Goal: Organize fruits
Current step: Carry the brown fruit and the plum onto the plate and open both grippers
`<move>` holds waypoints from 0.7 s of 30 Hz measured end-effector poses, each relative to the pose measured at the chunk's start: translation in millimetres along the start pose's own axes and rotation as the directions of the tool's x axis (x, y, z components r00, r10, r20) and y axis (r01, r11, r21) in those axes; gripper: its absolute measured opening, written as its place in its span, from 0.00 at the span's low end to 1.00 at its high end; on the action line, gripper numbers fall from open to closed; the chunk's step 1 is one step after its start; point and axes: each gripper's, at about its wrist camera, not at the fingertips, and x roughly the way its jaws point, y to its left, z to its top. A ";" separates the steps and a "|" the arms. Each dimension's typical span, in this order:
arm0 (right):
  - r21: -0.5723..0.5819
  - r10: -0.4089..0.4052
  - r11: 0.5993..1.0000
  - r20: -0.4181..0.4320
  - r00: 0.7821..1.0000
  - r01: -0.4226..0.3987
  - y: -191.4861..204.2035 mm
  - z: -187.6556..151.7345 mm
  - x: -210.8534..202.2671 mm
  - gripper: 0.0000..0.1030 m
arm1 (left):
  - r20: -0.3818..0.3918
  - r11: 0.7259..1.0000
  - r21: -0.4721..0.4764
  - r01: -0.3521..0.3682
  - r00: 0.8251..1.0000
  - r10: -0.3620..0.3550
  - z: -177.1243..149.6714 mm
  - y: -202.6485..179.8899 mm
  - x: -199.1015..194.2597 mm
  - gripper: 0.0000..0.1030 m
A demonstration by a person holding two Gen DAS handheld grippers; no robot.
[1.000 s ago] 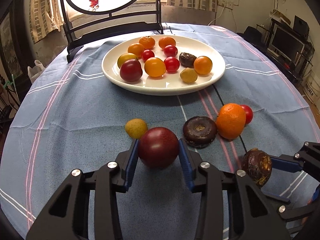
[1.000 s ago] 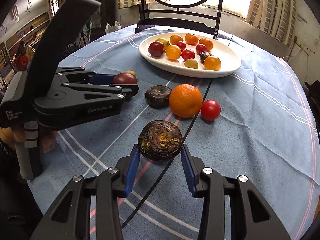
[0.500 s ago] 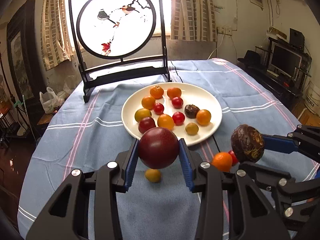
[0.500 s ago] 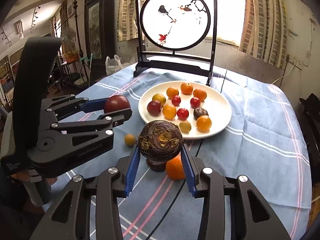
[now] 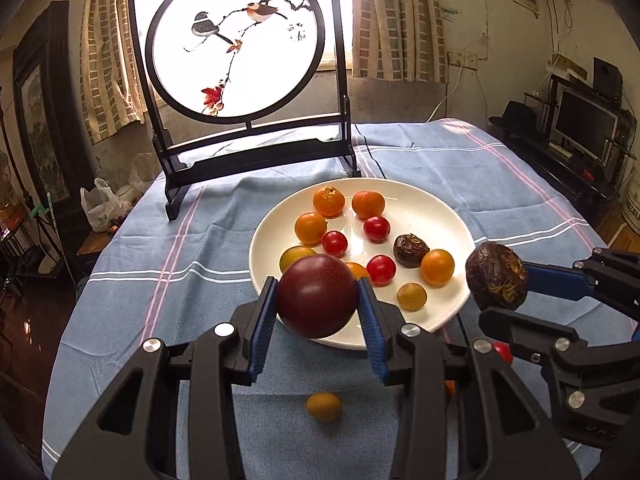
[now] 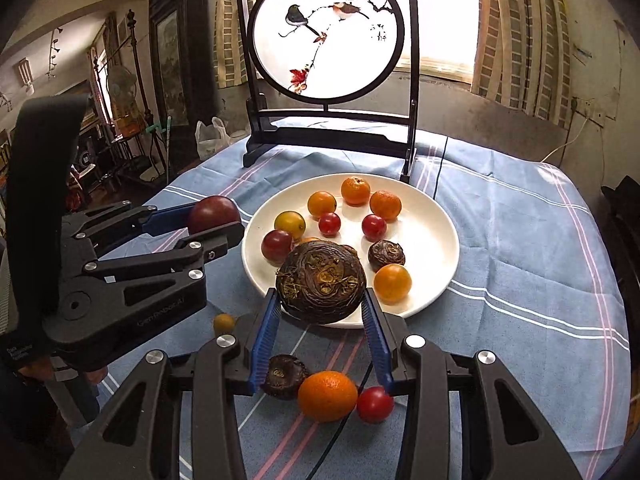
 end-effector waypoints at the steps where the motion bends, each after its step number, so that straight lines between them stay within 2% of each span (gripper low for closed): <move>1: 0.001 -0.001 1.000 -0.005 1.000 0.001 -1.9 1.8 3.9 0.41 | -0.005 1.000 0.004 -0.001 1.000 0.001 1.4 -0.5 3.9 0.38; 16: 0.004 -0.014 1.000 -0.028 1.000 0.014 -17.8 36.0 48.3 0.41 | -0.023 0.999 0.044 -0.024 0.999 0.025 23.4 -0.4 46.8 0.38; 21: 0.024 -0.019 1.000 -0.020 1.000 0.020 -26.6 44.4 54.5 0.41 | -0.023 1.000 0.011 -0.020 1.000 0.020 31.6 14.8 54.0 0.38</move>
